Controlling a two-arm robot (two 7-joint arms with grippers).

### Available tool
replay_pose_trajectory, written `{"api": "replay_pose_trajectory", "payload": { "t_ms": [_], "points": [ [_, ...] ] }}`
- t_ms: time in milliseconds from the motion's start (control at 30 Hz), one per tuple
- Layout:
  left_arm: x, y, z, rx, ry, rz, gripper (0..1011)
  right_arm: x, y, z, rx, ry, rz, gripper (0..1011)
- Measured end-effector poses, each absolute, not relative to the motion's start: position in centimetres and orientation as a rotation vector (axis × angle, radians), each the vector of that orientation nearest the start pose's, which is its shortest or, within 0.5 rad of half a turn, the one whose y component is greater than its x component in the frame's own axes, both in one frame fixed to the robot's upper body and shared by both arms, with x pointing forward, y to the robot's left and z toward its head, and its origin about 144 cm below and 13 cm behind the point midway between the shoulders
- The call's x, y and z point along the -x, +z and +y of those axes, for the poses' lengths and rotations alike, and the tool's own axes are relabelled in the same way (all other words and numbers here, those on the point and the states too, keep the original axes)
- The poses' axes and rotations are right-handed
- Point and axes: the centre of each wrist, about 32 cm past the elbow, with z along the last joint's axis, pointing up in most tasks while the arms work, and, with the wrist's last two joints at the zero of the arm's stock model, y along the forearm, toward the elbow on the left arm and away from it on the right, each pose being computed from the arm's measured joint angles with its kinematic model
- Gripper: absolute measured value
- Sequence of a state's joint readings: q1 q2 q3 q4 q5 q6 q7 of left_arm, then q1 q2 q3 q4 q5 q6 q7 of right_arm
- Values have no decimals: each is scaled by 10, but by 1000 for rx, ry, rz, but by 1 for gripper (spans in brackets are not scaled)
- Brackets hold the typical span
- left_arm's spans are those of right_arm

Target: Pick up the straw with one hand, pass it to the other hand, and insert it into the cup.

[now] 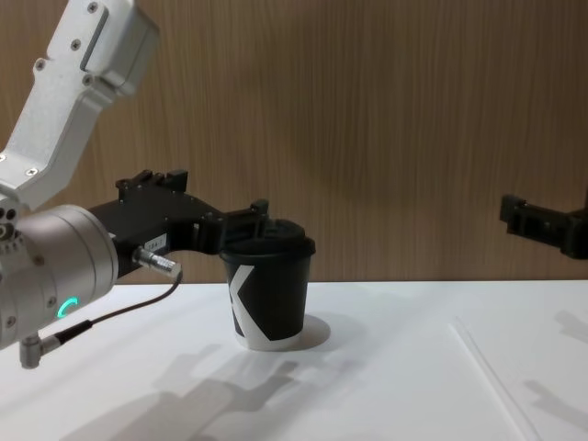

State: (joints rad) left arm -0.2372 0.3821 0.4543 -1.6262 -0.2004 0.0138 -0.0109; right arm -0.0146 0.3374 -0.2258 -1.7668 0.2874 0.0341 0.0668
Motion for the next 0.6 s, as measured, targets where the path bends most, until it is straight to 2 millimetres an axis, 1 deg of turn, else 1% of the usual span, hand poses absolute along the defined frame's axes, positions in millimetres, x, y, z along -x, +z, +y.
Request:
{"api": "replay_pose_trajectory", "payload": {
  "t_ms": [300, 600],
  "points": [
    [-492, 1204, 198, -61, 1124, -268, 1003, -444, 1189, -241, -15, -1228, -83, 1001],
    [-492, 1204, 198, -61, 1124, -268, 1003, -444, 1190, -257, 57, -1213, -110, 1001]
  ]
}}
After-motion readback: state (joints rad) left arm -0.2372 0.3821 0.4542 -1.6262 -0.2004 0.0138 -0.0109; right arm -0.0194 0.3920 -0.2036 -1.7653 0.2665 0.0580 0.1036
